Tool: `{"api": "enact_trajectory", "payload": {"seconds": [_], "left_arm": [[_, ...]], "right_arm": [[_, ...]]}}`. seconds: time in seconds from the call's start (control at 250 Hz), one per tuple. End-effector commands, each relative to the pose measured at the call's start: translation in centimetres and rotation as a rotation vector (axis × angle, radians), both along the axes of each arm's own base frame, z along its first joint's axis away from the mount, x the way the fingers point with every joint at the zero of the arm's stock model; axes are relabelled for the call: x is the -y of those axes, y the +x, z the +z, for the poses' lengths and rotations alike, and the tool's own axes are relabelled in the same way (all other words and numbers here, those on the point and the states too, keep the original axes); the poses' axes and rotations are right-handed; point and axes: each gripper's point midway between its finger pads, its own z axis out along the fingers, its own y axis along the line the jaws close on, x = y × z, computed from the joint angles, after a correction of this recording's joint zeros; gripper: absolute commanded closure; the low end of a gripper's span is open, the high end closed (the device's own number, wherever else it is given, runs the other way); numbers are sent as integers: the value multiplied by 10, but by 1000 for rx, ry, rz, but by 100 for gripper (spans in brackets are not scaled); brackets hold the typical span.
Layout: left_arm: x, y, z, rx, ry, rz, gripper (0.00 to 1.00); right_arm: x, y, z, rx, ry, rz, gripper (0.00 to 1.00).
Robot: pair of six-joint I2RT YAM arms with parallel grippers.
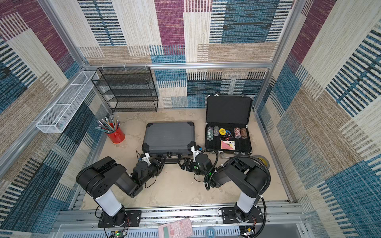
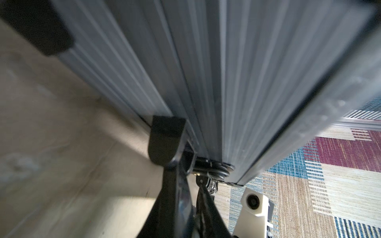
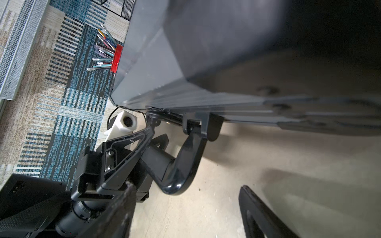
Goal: Open the poker set cases
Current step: Pick up the poker set case from the center of the board.
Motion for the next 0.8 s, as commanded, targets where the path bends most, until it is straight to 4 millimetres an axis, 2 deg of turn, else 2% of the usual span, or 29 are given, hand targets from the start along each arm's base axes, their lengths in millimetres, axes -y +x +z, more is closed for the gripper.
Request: {"api": "enact_trajectory", "payload": {"seconds": [0.0, 0.12, 0.412, 0.612, 0.796], "left_arm": [[6, 5, 22, 98, -9, -24, 96], [8, 7, 28, 100, -39, -19, 99], [10, 16, 66, 165, -135, 11, 100], [16, 23, 95, 217, -204, 17, 100], [26, 28, 108, 225, -252, -3, 100]], "right_arm": [[-1, 2, 10, 35, 22, 0, 15], [-1, -1, 17, 52, 55, 6, 12], [-1, -4, 43, 127, 114, 25, 0], [1, -5, 64, 169, 155, 18, 0], [0, -4, 83, 206, 195, 18, 1]]}}
